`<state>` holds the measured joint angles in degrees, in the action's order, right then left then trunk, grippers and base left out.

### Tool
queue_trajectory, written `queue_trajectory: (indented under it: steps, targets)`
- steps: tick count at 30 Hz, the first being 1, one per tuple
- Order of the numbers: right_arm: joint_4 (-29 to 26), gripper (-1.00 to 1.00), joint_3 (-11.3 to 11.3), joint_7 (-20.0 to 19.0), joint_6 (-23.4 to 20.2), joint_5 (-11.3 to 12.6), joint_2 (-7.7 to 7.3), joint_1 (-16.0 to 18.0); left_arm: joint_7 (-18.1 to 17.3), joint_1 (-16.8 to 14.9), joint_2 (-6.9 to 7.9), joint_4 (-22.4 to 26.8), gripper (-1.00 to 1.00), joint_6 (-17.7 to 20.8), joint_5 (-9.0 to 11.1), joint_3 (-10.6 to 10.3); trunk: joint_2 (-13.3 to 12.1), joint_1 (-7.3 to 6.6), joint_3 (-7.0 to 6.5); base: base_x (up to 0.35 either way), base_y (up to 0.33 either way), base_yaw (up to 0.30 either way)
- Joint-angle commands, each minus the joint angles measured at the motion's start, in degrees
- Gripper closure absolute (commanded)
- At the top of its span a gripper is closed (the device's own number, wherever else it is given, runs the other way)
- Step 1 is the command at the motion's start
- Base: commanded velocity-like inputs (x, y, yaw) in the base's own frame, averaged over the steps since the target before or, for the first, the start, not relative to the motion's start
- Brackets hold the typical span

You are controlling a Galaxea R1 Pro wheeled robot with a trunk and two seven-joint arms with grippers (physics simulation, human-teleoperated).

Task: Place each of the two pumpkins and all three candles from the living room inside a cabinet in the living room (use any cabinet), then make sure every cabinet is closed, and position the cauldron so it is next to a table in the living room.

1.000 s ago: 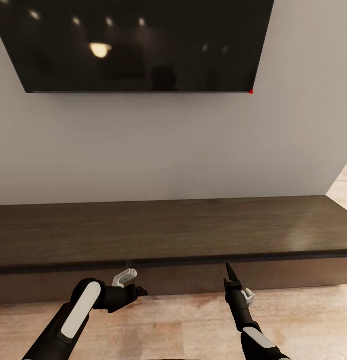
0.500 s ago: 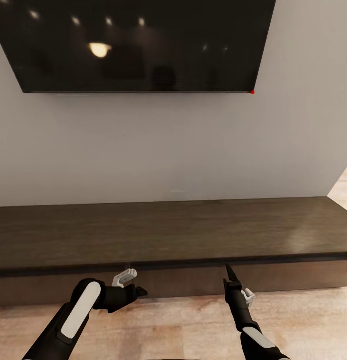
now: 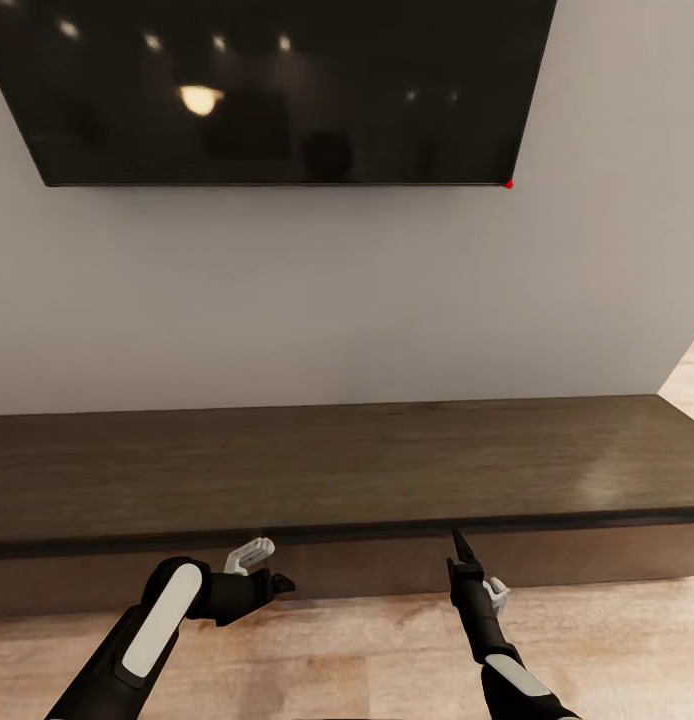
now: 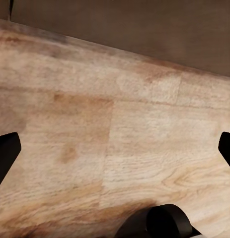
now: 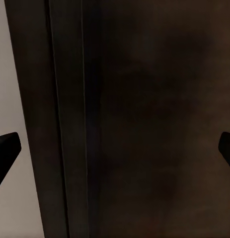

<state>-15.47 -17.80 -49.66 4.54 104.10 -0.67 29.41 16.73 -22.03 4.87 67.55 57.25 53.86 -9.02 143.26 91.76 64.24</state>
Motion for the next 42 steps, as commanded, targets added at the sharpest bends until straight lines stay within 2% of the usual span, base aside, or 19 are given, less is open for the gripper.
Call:
queue_trajectory:
  steps: [1,29,30,42]
  targets:
    - [0.00,-1.00,-0.48,-0.09,0.47,0.31,-0.04,0.03,0.59,-0.03,0.05,0.05,-1.00,0.05,0.61,-0.12,0.02,-0.01,0.05,0.000,0.000,0.000]
    - [0.00,-1.00,-0.57,-0.09,0.47,0.17,-0.04,0.03,0.59,-0.03,-0.03,0.04,-1.00,0.00,0.61,-0.21,0.02,-0.01,0.05,0.025,0.013,0.000]
    - [0.00,1.00,-0.60,-0.09,0.47,0.16,-0.04,0.03,0.59,-0.03,-0.03,0.04,-1.00,-0.01,0.60,-0.21,0.02,-0.01,0.05,0.000,0.000,0.000]
    - [0.00,1.00,-0.60,0.00,0.47,0.14,-0.04,0.03,0.59,-0.03,-0.03,0.04,-1.00,-0.04,0.63,-0.21,0.02,-0.01,0.05,0.000,0.000,0.000]
